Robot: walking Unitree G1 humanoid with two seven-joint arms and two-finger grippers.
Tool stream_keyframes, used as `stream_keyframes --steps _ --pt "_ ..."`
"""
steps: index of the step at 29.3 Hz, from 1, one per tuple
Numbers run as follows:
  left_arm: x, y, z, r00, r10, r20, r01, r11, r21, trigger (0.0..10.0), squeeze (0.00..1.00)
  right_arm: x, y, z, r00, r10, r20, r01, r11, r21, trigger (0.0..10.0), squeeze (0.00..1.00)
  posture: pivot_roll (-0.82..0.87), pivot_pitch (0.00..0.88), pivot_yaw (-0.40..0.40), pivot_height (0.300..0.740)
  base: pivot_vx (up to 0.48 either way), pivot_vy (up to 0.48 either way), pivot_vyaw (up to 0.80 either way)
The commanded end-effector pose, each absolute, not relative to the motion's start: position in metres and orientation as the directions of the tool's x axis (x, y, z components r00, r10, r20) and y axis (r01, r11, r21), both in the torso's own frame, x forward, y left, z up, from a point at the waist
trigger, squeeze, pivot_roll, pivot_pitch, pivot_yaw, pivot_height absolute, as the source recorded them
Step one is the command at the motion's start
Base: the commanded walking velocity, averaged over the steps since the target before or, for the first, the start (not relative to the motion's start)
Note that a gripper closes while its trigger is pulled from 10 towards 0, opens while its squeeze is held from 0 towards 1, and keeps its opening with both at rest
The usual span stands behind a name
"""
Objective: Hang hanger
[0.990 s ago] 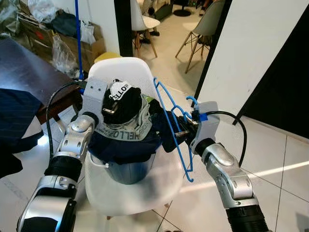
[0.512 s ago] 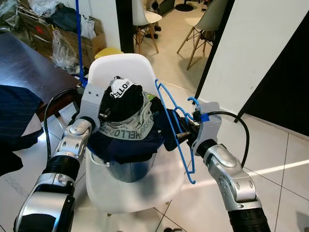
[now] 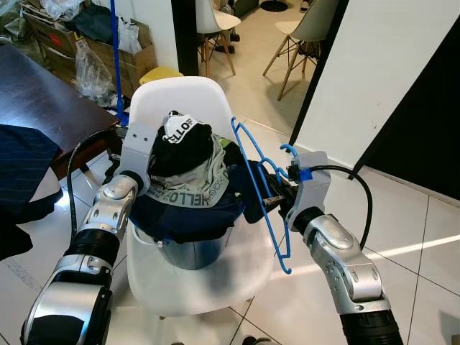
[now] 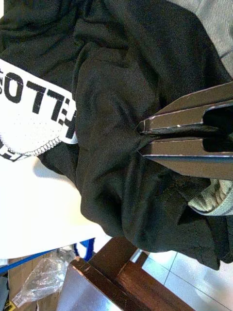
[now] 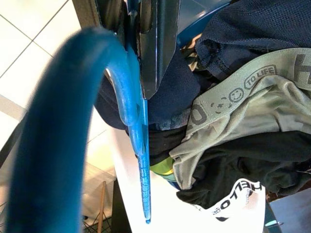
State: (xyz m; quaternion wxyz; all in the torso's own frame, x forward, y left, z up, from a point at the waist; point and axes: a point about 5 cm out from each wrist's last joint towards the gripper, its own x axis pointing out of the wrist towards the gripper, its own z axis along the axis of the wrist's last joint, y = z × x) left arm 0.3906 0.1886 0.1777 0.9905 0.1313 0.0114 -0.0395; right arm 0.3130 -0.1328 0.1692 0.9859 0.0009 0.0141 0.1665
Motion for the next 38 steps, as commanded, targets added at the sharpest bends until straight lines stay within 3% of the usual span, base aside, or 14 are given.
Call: stream_keyframes --steps 1,7,9,12,14,18,23,27,31,32,33,35,36,38 --pt "0.391 0.194 0.188 0.998 -0.063 0.017 0.057 0.969 0.24 0.0 0.0 0.311 -0.134 0.166 0.945 0.323 -0.042 -0.323 0.946 0.021 10.0 0.0 -0.07 0.208 0.0 0.74 0.0 0.0 0.0" --pt "0.39 0.189 0.27 0.947 -0.095 0.305 0.037 0.981 0.191 0.0 0.0 0.315 -0.133 0.166 0.946 0.321 -0.044 -0.32 0.947 0.023 10.0 0.0 -0.06 0.2 0.003 0.74 0.0 0.0 0.0" --pt "0.379 0.185 0.322 0.874 -0.11 0.473 0.012 0.979 0.206 0.0 0.0 0.317 -0.133 0.166 0.947 0.319 -0.044 -0.318 0.948 0.025 10.0 0.0 -0.05 0.192 0.004 0.74 0.0 0.0 0.0" --pt "0.379 0.185 0.322 0.874 -0.11 0.473 0.012 0.979 0.206 0.0 0.0 0.317 -0.133 0.166 0.947 0.319 -0.044 -0.318 0.948 0.025 10.0 0.0 -0.05 0.192 0.004 0.74 0.0 0.0 0.0" --pt "0.364 0.188 0.365 0.799 -0.076 0.596 -0.083 0.968 0.235 0.0 0.0 0.319 -0.132 0.165 0.947 0.319 -0.042 -0.318 0.948 0.028 10.0 0.0 -0.04 0.181 0.01 0.74 0.0 0.0 0.0" --pt "0.358 0.192 0.377 0.776 -0.053 0.628 -0.115 0.968 0.224 0.0 0.0 0.32 -0.131 0.165 0.947 0.319 -0.042 -0.318 0.948 0.03 10.0 0.0 -0.04 0.179 0.011 0.74 0.0 0.0 0.0" --pt "0.338 0.215 0.405 0.71 0.062 0.702 -0.29 0.933 0.211 0.0 0.0 0.323 -0.128 0.164 0.948 0.317 -0.036 -0.315 0.948 0.04 10.0 0.0 -0.02 0.167 0.018 0.74 0.0 0.0 0.0" --pt "0.334 0.223 0.409 0.704 0.097 0.704 -0.326 0.924 0.199 0.0 0.0 0.324 -0.128 0.164 0.948 0.317 -0.036 -0.315 0.948 0.043 10.0 0.0 -0.02 0.166 0.019 0.74 0.0 0.0 0.0" --pt "0.33 0.207 0.399 0.773 -0.011 0.634 -0.147 0.97 0.196 0.0 0.0 0.325 -0.127 0.163 0.948 0.316 -0.036 -0.314 0.948 0.049 10.0 0.0 -0.01 0.164 0.02 0.74 0.0 0.0 0.0" --pt "0.33 0.184 0.386 0.805 -0.143 0.575 0.016 0.975 0.221 0.0 0.0 0.326 -0.128 0.163 0.948 0.315 -0.037 -0.313 0.948 0.05 10.0 0.0 0.0 0.164 0.018 0.74 0.0 0.0 0.0" --pt "0.33 0.184 0.386 0.805 -0.143 0.575 0.016 0.975 0.221 0.0 0.0 0.326 -0.128 0.163 0.948 0.315 -0.037 -0.313 0.948 0.05 10.0 0.0 0.0 0.164 0.018 0.74 0.0 0.0 0.0" --pt "0.326 0.152 0.362 0.819 -0.308 0.484 0.217 0.947 0.235 0.0 0.0 0.327 -0.128 0.163 0.948 0.316 -0.037 -0.314 0.948 0.051 10.0 0.0 0.0 0.165 0.018 0.74 0.0 0.0 0.0" --pt "0.326 0.152 0.362 0.819 -0.308 0.484 0.217 0.947 0.235 0.0 0.0 0.327 -0.128 0.163 0.948 0.316 -0.037 -0.314 0.948 0.051 10.0 0.0 0.0 0.165 0.018 0.74 0.0 0.0 0.0" --pt "0.318 0.123 0.335 0.819 -0.402 0.41 0.347 0.915 0.203 0.0 0.0 0.328 -0.127 0.162 0.948 0.317 -0.037 -0.315 0.948 0.052 10.0 0.0 0.0 0.165 0.02 0.74 0.0 0.0 0.0"
